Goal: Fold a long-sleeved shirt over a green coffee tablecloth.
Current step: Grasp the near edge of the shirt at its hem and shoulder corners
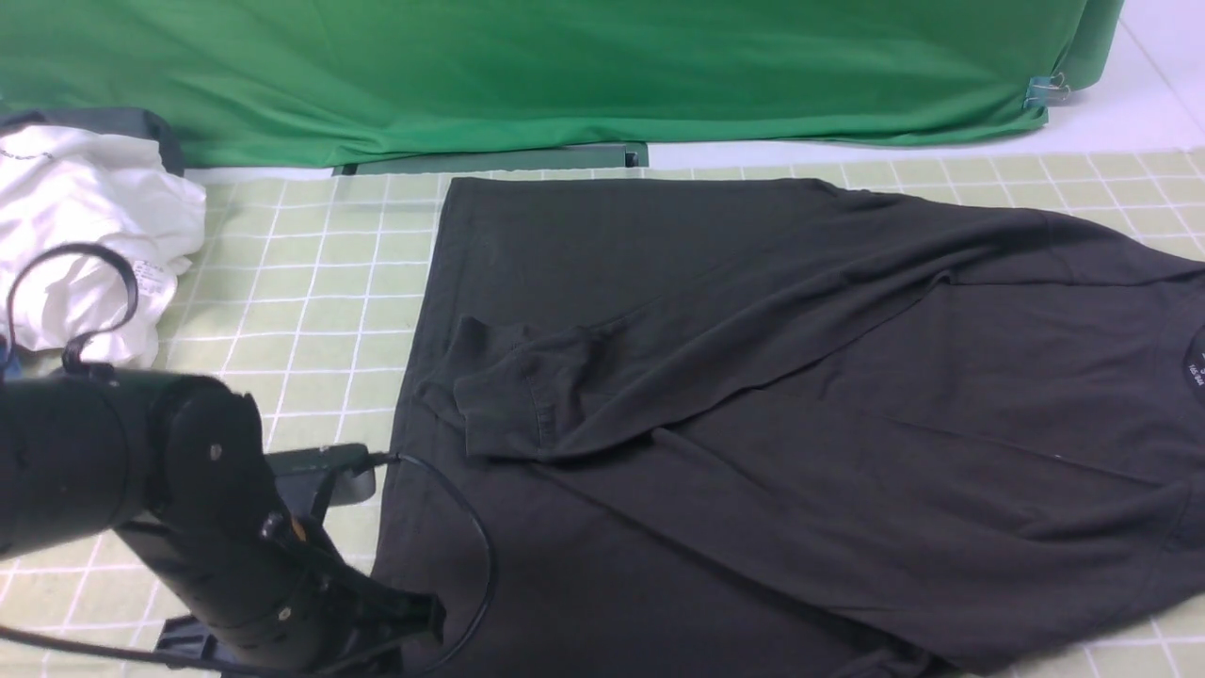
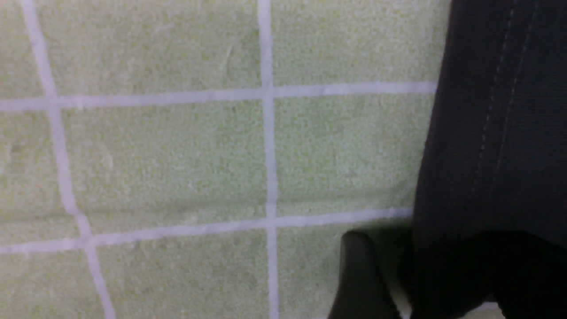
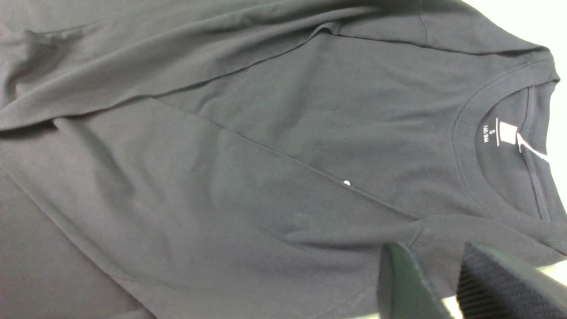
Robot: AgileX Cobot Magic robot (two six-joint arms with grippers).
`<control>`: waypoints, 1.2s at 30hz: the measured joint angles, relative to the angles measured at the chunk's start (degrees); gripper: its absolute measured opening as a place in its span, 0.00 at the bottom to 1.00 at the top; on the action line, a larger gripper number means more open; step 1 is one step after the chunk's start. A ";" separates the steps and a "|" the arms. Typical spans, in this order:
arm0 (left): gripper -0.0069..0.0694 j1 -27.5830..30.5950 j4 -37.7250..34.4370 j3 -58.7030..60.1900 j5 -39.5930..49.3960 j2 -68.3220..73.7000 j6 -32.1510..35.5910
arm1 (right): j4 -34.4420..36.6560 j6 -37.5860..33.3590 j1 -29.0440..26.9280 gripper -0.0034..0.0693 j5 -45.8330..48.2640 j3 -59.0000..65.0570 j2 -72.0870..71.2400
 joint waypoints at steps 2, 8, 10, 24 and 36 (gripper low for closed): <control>0.62 0.00 -0.62 0.53 -0.65 -0.11 0.33 | 0.00 0.00 0.00 0.32 -0.06 0.00 0.00; 0.62 0.10 -7.41 0.95 -3.89 -0.47 5.11 | 0.00 -0.07 0.00 0.32 -0.68 0.00 0.00; 0.62 0.10 -10.16 1.01 -5.18 -0.36 6.95 | 0.00 -0.07 0.00 0.32 -0.68 0.00 0.00; 0.15 1.33 -11.02 -2.07 -5.81 0.04 16.15 | 5.37 -5.11 3.45 0.42 6.39 0.05 5.61; 0.13 2.53 -10.74 -3.01 -0.57 0.04 17.95 | -9.29 -3.02 31.93 0.66 3.81 4.58 27.31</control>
